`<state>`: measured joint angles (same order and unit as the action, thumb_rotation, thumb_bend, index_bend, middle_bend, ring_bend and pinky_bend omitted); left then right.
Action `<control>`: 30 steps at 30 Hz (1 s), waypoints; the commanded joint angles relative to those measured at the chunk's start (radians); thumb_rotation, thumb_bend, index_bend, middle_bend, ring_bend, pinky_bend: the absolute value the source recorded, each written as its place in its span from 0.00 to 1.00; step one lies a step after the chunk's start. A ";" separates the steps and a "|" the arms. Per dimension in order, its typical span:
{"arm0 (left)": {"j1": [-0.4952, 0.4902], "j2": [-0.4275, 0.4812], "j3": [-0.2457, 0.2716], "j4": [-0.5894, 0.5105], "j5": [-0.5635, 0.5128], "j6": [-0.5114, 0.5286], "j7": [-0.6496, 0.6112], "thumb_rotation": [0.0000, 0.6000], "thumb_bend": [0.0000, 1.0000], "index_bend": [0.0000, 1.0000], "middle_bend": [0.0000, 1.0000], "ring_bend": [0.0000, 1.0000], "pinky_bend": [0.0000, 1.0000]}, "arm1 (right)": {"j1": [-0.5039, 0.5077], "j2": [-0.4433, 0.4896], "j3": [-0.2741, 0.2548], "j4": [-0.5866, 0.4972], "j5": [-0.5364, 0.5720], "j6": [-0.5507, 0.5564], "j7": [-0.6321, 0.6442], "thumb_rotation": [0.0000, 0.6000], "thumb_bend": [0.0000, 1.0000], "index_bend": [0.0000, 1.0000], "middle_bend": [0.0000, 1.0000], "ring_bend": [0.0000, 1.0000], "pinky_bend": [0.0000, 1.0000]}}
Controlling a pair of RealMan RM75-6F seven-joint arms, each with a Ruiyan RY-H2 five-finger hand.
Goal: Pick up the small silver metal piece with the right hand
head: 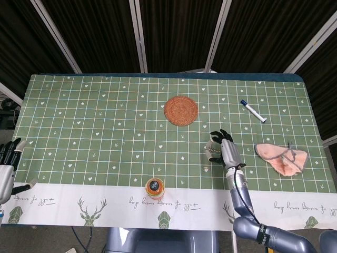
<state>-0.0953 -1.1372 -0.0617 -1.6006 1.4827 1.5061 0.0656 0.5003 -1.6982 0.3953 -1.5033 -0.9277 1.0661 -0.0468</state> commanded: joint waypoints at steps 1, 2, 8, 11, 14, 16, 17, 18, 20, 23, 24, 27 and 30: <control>0.001 -0.001 0.000 0.002 0.002 0.002 -0.001 1.00 0.02 0.00 0.00 0.00 0.00 | -0.022 0.021 0.062 -0.081 0.077 -0.010 0.089 1.00 0.39 0.59 0.19 0.00 0.04; 0.001 -0.001 0.000 0.002 0.002 0.002 -0.001 1.00 0.02 0.00 0.00 0.00 0.00 | -0.026 0.023 0.070 -0.095 0.089 -0.013 0.108 1.00 0.39 0.59 0.19 0.00 0.04; 0.000 -0.004 0.000 0.005 0.004 0.003 0.006 1.00 0.02 0.00 0.00 0.00 0.00 | -0.049 0.016 0.104 -0.160 0.152 -0.017 0.222 1.00 0.40 0.60 0.19 0.00 0.04; 0.001 -0.005 -0.001 0.005 0.007 0.008 0.005 1.00 0.02 0.00 0.00 0.00 0.00 | -0.057 -0.002 0.111 -0.170 0.159 -0.003 0.265 1.00 0.40 0.60 0.19 0.00 0.04; 0.002 -0.005 -0.001 0.005 0.010 0.013 0.002 1.00 0.02 0.00 0.00 0.00 0.00 | -0.066 -0.020 0.107 -0.174 0.152 0.007 0.304 1.00 0.39 0.60 0.19 0.00 0.04; 0.003 -0.005 -0.001 0.006 0.012 0.015 0.001 1.00 0.02 0.00 0.00 0.00 0.00 | -0.070 -0.029 0.101 -0.169 0.142 0.014 0.318 1.00 0.39 0.60 0.19 0.00 0.04; 0.003 -0.005 -0.001 0.006 0.012 0.016 0.000 1.00 0.02 0.00 0.00 0.00 0.00 | -0.072 -0.033 0.099 -0.167 0.140 0.017 0.324 1.00 0.39 0.60 0.19 0.00 0.03; 0.003 -0.005 -0.001 0.006 0.013 0.016 0.000 1.00 0.02 0.00 0.00 0.00 0.00 | -0.075 -0.039 0.096 -0.165 0.138 0.019 0.333 1.00 0.40 0.60 0.19 0.00 0.03; 0.003 -0.005 -0.001 0.007 0.014 0.017 0.000 1.00 0.02 0.00 0.00 0.00 0.00 | -0.079 -0.046 0.092 -0.162 0.136 0.022 0.346 1.00 0.40 0.60 0.19 0.00 0.03; 0.003 -0.006 -0.001 0.008 0.016 0.018 0.001 1.00 0.02 0.00 0.00 0.00 0.00 | -0.086 -0.056 0.085 -0.162 0.130 0.024 0.367 1.00 0.40 0.60 0.19 0.00 0.02; 0.003 -0.006 -0.001 0.008 0.016 0.018 0.001 1.00 0.02 0.00 0.00 0.00 0.00 | -0.088 -0.059 0.082 -0.161 0.126 0.025 0.372 1.00 0.40 0.60 0.19 0.00 0.02; 0.003 -0.006 -0.002 0.008 0.015 0.019 0.001 1.00 0.02 0.00 0.00 0.00 0.00 | -0.092 -0.071 0.073 -0.156 0.115 0.030 0.384 1.00 0.40 0.60 0.19 0.00 0.02; 0.004 -0.006 -0.002 0.008 0.015 0.020 0.002 1.00 0.02 0.00 0.00 0.00 0.00 | -0.096 -0.084 0.066 -0.152 0.108 0.036 0.397 1.00 0.40 0.60 0.19 0.00 0.01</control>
<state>-0.0918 -1.1431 -0.0634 -1.5926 1.4979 1.5258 0.0675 0.4057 -1.7791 0.4637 -1.6573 -0.8171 1.0994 0.3473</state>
